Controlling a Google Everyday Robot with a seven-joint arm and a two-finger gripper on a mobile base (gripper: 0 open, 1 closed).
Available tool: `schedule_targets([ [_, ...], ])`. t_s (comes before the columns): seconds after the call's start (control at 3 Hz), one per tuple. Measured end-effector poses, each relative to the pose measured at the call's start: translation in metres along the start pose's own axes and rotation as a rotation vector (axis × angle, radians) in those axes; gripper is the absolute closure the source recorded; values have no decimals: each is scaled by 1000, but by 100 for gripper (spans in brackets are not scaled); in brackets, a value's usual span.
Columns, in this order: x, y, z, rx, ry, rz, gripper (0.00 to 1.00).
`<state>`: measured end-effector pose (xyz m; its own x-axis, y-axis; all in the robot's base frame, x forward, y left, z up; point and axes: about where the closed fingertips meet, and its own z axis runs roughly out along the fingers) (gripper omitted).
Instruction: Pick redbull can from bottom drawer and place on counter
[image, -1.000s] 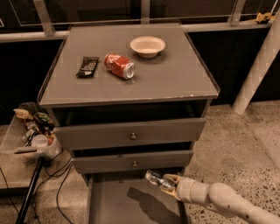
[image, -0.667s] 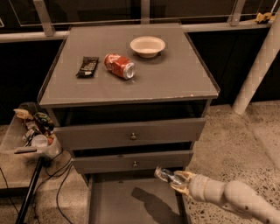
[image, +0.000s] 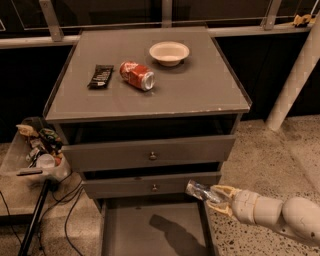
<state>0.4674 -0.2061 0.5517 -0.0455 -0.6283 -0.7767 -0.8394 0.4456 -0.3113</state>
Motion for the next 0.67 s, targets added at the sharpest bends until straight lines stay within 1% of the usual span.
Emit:
schedule_targets([
  [0.33, -5, -6, -5, 8, -10, 3, 100],
  [0.67, -41, -25, -41, 66, -32, -67, 100],
])
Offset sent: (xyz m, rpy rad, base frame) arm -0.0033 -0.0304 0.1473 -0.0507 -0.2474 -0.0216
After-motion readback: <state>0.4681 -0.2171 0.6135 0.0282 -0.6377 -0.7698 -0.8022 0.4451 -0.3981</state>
